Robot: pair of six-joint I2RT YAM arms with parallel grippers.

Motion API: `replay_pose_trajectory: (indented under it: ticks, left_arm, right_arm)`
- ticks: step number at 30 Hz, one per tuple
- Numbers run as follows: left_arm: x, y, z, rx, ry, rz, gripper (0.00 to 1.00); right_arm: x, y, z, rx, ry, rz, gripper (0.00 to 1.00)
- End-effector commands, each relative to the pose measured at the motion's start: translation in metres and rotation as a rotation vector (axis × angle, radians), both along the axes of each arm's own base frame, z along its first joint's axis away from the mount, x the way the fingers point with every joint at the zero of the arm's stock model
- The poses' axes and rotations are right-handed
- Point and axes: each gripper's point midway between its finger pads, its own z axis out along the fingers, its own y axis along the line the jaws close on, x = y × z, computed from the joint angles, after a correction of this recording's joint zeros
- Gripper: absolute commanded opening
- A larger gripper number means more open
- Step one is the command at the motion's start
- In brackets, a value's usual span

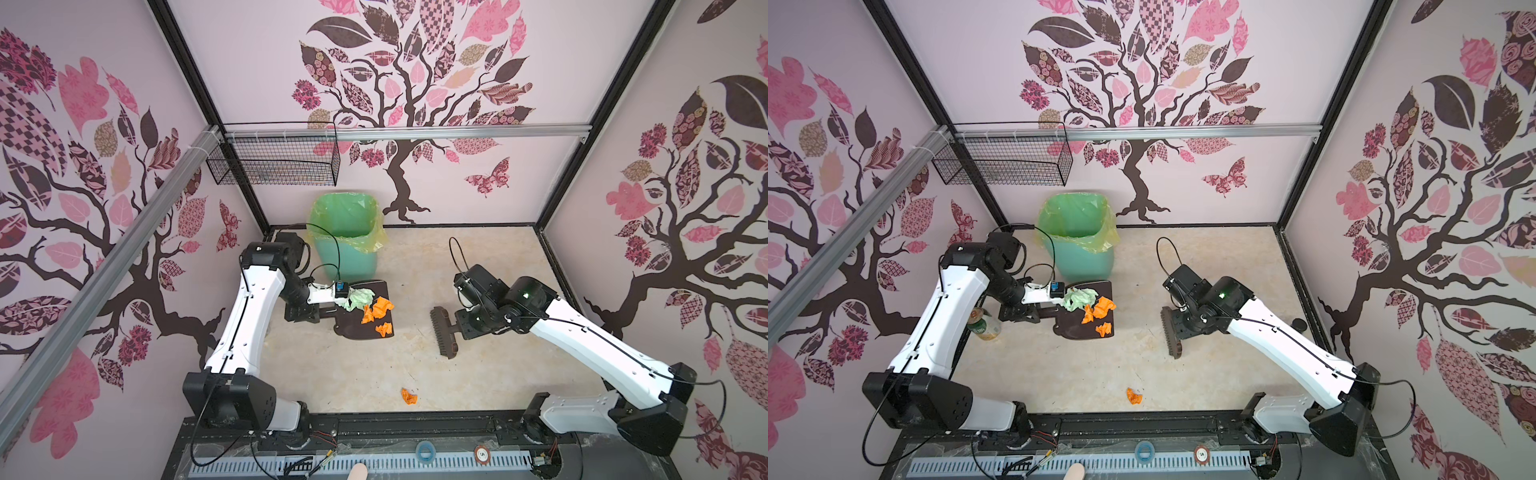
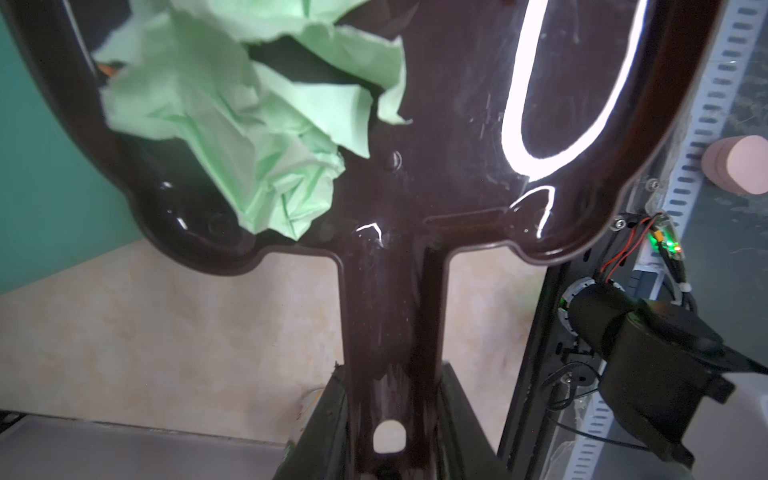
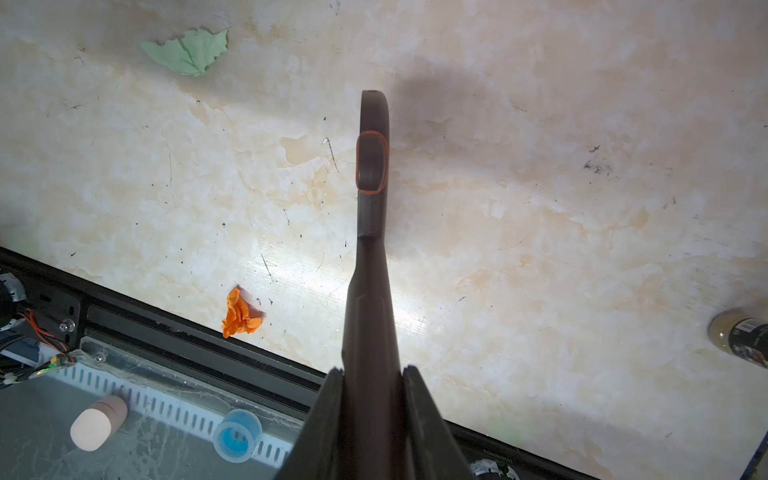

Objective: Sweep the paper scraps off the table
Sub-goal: 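Carry the dustpan with the left gripper over the green trash bin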

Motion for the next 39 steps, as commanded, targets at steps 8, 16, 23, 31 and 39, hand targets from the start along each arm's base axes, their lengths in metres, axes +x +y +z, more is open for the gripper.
replay_pose_trajectory:
  ticks: [8,16,23,31,39]
  left_arm:
    - [0.013,0.007,0.033,-0.017,0.036,0.01,0.0]
    - [0.038,0.016,0.045,0.007,-0.027,0.01,0.0]
    - [0.063,0.025,0.056,0.014,-0.077,0.036,0.0]
    - [0.085,0.036,0.059,0.023,-0.105,0.057,0.0]
    - [0.113,0.042,0.064,-0.002,-0.149,0.095,0.0]
  right_arm:
    - [-0.003,-0.005,0.002,0.015,-0.021,0.013,0.0]
    - [-0.007,-0.005,-0.013,0.013,0.004,0.018,0.0]
    - [-0.011,-0.008,-0.021,0.008,0.013,0.02,0.0]
    - [-0.014,-0.006,-0.029,0.019,0.031,0.025,0.0]
    - [-0.016,-0.007,-0.037,0.005,0.048,0.031,0.0]
